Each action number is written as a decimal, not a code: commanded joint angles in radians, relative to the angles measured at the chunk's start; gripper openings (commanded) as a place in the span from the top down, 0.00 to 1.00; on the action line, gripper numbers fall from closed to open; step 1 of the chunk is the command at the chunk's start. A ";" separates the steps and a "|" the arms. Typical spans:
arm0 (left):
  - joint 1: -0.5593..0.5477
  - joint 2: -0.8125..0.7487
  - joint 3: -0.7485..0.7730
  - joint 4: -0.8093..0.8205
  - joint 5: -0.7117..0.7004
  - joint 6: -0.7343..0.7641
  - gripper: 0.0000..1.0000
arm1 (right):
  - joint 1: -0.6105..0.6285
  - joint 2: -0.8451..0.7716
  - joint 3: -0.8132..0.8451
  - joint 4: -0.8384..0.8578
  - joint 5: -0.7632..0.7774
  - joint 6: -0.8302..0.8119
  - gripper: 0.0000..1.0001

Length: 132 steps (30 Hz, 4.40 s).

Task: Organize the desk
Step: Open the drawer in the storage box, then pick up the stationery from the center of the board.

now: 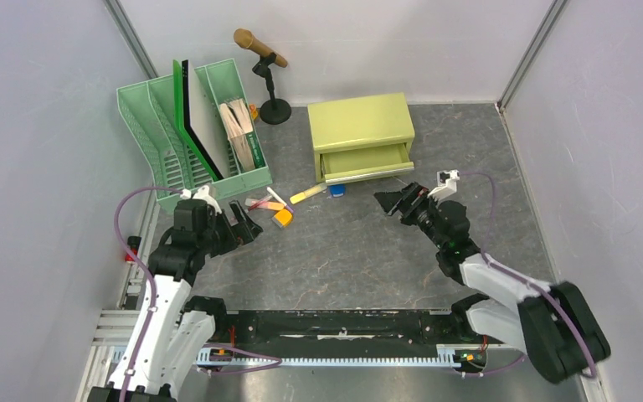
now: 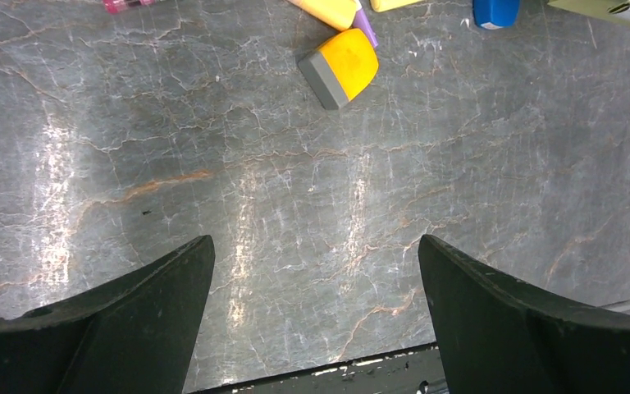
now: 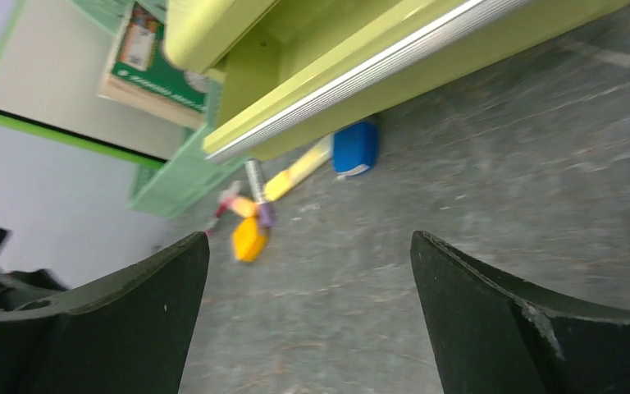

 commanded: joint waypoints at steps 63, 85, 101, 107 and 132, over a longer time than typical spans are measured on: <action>-0.496 0.996 0.375 0.286 -0.519 0.294 0.00 | -0.284 -0.228 0.041 -0.681 -0.005 -0.459 0.02; -0.487 1.073 0.380 0.301 -0.324 0.404 0.14 | -0.297 -0.209 0.043 -0.653 -0.048 -0.454 0.02; -0.465 1.057 0.431 0.209 -0.293 0.357 0.28 | -0.298 -0.200 0.028 -0.624 -0.075 -0.435 0.02; -0.451 1.044 0.422 0.226 -0.293 0.371 0.49 | -0.298 -0.189 0.034 -0.628 -0.080 -0.448 0.02; -0.445 0.368 0.249 0.466 -0.027 0.274 0.76 | -0.300 -0.179 0.005 -0.572 -0.119 -0.447 0.02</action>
